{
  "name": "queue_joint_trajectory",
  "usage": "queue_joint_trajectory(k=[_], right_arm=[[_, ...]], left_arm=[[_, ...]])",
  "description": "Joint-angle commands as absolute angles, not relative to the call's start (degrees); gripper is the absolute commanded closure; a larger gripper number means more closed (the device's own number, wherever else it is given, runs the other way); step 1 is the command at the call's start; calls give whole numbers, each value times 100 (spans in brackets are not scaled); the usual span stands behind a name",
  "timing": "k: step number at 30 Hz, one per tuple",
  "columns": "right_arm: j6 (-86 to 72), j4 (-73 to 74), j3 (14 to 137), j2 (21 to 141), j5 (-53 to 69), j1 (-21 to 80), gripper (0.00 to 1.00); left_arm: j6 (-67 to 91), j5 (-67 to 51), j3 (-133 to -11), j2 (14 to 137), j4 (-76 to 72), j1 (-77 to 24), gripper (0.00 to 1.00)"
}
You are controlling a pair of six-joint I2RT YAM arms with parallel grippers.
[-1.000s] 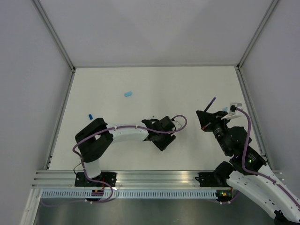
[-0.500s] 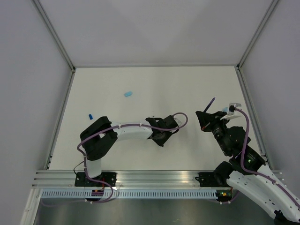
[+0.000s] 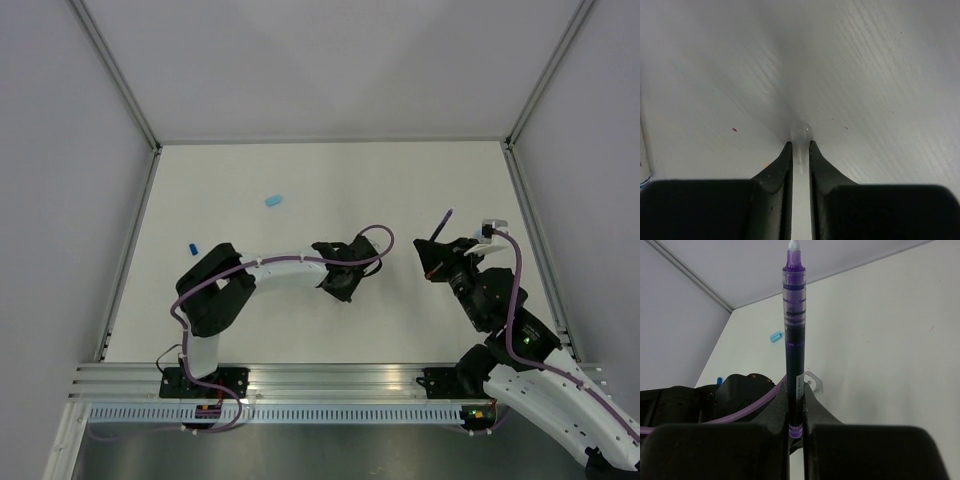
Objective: Insert the pens into the pen caps
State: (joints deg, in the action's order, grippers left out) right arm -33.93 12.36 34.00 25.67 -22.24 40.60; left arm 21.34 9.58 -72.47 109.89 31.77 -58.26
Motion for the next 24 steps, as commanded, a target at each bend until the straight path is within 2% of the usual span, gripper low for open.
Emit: queue_joint_trajectory(k=[1, 5, 12, 16, 18, 24], right_arm=[[-3226, 871, 3340, 2636, -2066, 4043, 100], [-3155, 747, 3340, 2926, -1873, 4043, 100], [-2927, 343, 3287, 3392, -985, 4043, 100], [-2839, -288, 3147, 3726, 268, 4043, 100], [-2830, -902, 3059, 3989, 1006, 4043, 100], [-3075, -1766, 2892, 4509, 2310, 4052, 100]], left_arm=[[2592, 1073, -7049, 10830, 3192, -5722, 98], [2952, 748, -6725, 10085, 2692, -5441, 98], [3348, -719, -5775, 8379, 1320, -4641, 98], [3410, -826, -5643, 7571, 768, -4264, 98], [3628, -1289, -5520, 7061, 180, -4018, 98], [3858, -1757, -5379, 6171, -983, -3911, 98]])
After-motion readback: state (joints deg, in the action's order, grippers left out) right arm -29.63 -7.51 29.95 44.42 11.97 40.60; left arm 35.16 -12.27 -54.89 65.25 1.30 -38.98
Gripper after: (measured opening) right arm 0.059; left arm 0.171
